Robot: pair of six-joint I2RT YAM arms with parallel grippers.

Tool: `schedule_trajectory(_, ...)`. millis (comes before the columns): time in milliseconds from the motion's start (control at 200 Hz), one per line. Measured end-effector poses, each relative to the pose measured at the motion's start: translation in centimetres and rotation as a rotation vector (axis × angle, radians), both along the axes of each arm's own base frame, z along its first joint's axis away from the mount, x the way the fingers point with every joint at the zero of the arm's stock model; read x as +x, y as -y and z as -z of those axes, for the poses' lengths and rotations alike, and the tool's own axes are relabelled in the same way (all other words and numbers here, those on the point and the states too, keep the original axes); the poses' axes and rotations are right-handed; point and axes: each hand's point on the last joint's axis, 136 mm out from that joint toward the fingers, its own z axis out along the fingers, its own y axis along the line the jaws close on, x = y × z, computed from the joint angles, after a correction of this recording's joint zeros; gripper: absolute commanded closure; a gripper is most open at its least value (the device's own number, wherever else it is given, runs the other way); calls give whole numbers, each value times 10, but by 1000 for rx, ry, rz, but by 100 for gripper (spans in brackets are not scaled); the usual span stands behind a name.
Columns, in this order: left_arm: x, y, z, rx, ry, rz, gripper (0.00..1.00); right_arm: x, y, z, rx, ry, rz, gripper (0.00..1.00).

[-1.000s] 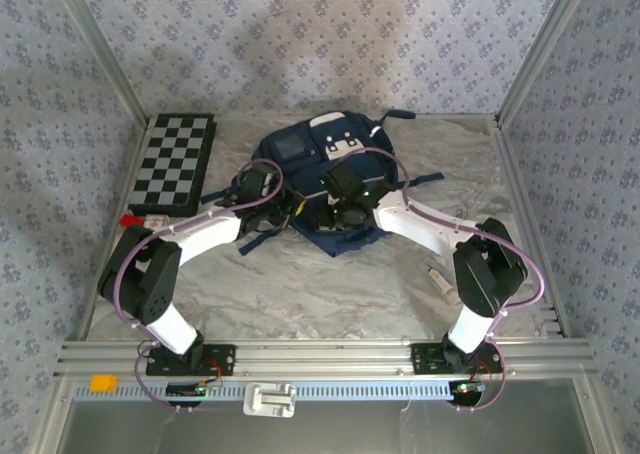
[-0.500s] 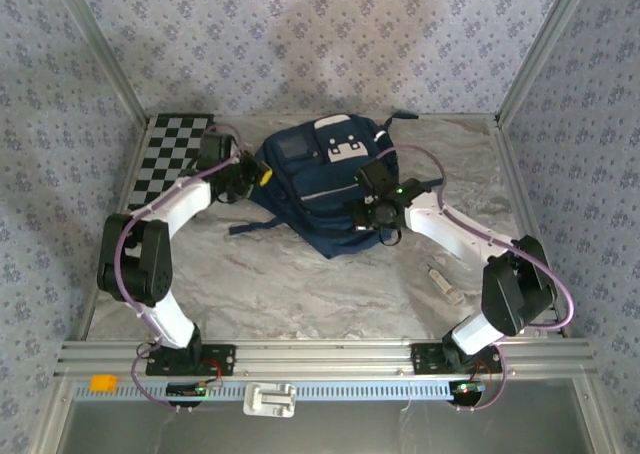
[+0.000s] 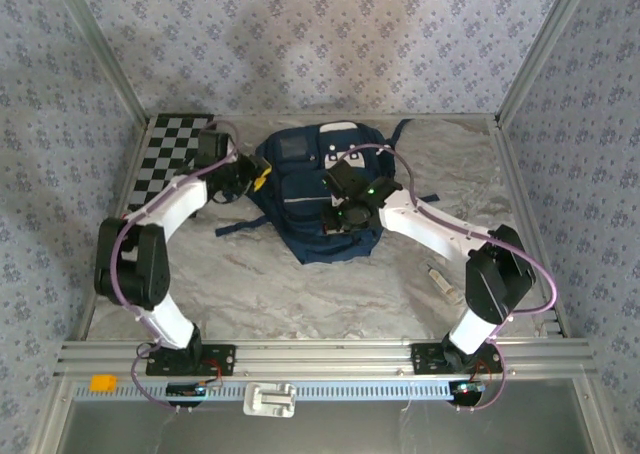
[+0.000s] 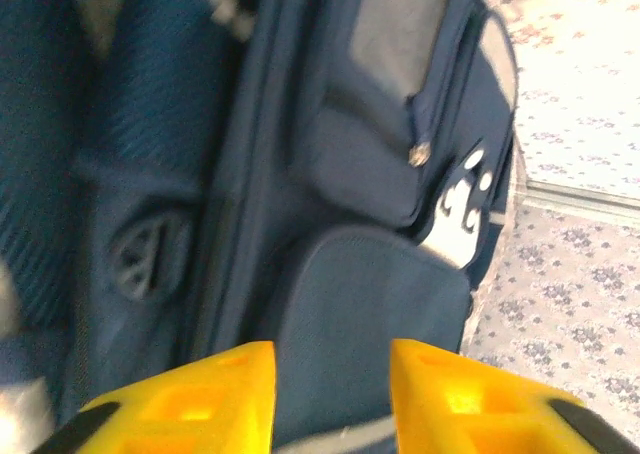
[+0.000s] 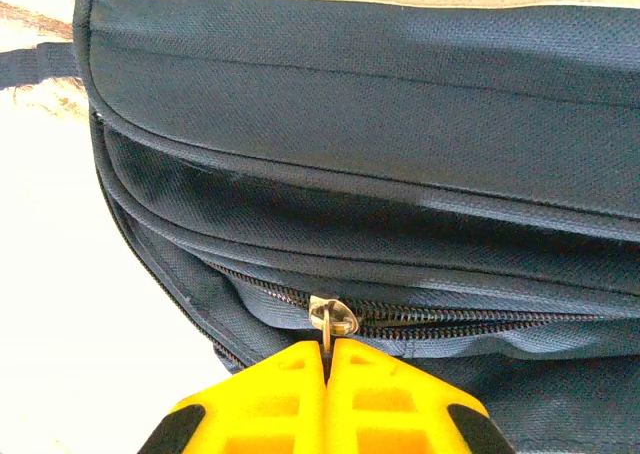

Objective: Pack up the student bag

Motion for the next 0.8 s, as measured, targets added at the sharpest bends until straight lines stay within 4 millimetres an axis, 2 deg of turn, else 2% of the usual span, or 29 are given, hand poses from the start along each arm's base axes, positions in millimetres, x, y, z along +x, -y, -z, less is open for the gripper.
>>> schedule_trajectory(115, -40, 8, 2, -12, -33, -1, 50, 1, -1, 0, 9, 1, 5, 100)
schedule_trajectory(195, -64, 30, 4, -32, -62, 19, 50, 1, -2, 1, 11, 2, 5, 100)
schedule_trajectory(300, -84, 58, 12, -46, -99, 37, 51, -1, -3, 3, 10, 0, 5, 100)
schedule_trajectory(460, -96, 79, 14, -48, -119, 17, 49, -1, -4, 3, 12, 4, 5, 100)
schedule_trajectory(800, -112, 102, 20, -86, -186, -60, 46, -2, -4, 7, 10, 1, 4, 100)
